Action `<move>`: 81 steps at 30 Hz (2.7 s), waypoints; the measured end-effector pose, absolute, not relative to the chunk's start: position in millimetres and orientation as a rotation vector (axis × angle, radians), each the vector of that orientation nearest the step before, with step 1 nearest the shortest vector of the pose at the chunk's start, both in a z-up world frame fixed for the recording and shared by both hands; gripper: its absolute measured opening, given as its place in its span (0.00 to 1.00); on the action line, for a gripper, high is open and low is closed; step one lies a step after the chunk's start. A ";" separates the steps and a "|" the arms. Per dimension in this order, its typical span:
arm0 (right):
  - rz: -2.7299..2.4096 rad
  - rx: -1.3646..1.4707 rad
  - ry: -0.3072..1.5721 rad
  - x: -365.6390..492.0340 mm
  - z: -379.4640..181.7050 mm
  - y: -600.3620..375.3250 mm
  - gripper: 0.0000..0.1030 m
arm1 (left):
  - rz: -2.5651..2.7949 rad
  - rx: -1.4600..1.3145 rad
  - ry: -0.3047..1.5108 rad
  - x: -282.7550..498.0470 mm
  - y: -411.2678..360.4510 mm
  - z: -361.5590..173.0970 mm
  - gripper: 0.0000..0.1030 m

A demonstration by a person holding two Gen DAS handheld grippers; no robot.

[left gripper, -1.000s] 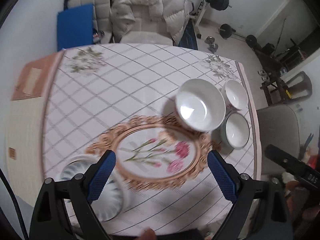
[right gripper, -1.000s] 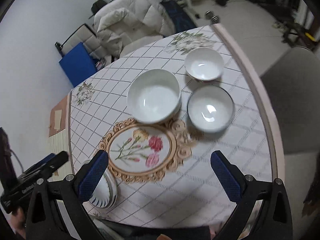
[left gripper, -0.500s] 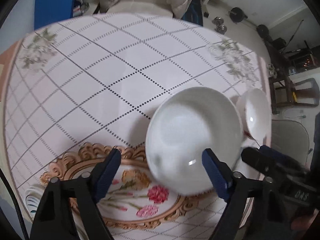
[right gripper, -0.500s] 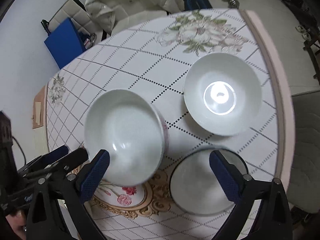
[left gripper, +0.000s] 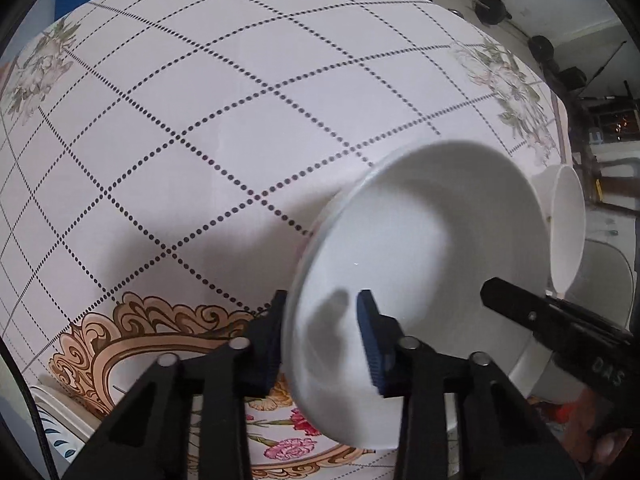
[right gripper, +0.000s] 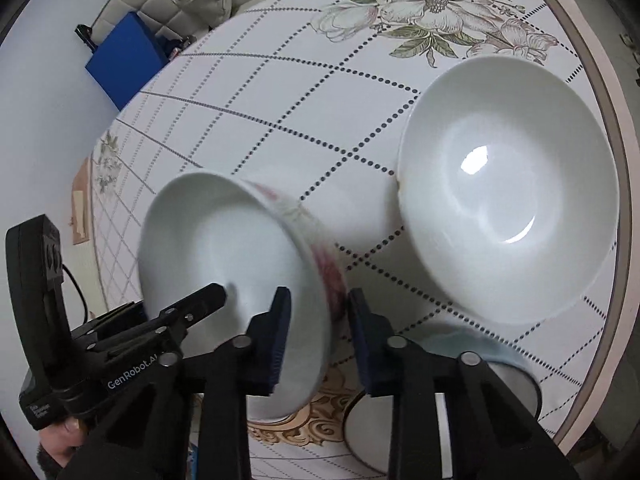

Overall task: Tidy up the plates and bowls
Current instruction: 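Grasp the pink-floral bowl rim with both tools, then carry the pink-floral bowl with both tools and lower it beside the plate stack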

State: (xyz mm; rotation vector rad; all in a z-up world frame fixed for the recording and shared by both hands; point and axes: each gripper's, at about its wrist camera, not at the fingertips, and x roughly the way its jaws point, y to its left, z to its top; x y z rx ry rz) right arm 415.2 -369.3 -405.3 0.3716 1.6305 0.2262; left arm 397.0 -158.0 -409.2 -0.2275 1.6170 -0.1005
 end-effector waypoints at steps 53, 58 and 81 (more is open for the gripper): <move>0.364 0.094 1.739 202.5 -375.2 -296.1 0.09 | -0.044 -0.148 1.561 187.6 -106.1 -368.5 0.11; 0.355 0.078 1.750 194.0 -379.4 -307.3 0.09 | -0.049 -0.144 1.580 178.9 -114.0 -377.7 0.11; 0.337 0.123 1.756 201.5 -392.4 -312.1 0.13 | -0.019 -0.140 1.643 165.2 -125.7 -403.5 0.15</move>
